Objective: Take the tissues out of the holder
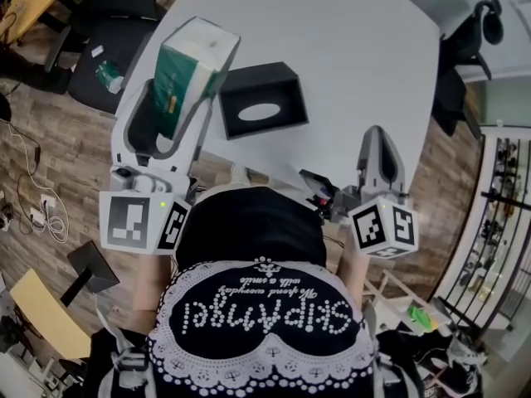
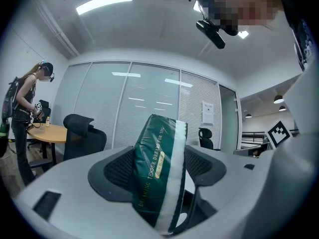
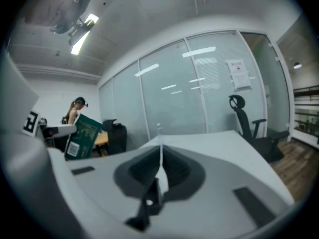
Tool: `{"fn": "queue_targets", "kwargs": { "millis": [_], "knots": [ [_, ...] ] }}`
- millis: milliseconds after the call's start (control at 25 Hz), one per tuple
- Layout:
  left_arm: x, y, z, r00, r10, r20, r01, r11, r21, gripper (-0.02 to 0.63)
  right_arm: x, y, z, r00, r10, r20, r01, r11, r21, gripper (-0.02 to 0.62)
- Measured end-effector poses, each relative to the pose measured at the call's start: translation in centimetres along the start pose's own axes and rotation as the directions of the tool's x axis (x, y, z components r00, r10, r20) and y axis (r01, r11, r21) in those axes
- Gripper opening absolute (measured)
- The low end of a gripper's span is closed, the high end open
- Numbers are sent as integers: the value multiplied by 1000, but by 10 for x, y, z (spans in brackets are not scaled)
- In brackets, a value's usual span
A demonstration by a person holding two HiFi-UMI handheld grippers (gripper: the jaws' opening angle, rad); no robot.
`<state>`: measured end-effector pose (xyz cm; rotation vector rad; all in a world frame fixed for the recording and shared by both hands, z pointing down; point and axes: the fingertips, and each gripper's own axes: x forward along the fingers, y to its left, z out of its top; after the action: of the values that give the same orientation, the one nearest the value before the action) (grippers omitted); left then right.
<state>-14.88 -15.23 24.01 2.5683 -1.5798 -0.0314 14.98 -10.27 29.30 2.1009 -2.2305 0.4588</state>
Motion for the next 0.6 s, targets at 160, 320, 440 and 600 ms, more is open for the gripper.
{"fn": "queue_targets", "kwargs": {
  "millis": [160,320,440,600],
  "knots": [
    [-13,-5,-1,1000,-5,-7,5,1000,5,339,-3,3,3,1000,9,1,-9,1000,3,34],
    [-21,-1,-11,1000,2,-23,-2,1000,-3,339,2,9,3,1000,25,8,-25,1000,6,34],
    [-26,2,-19,999,11,-42,-12,1000,-9,339,3,10,2,999,30,11,-30,1000,7,34],
    [-31,8,-27,998,30,-58,-32,999,-19,339,3,11,2,999,34,9,-34,999,4,35]
  ]
}}
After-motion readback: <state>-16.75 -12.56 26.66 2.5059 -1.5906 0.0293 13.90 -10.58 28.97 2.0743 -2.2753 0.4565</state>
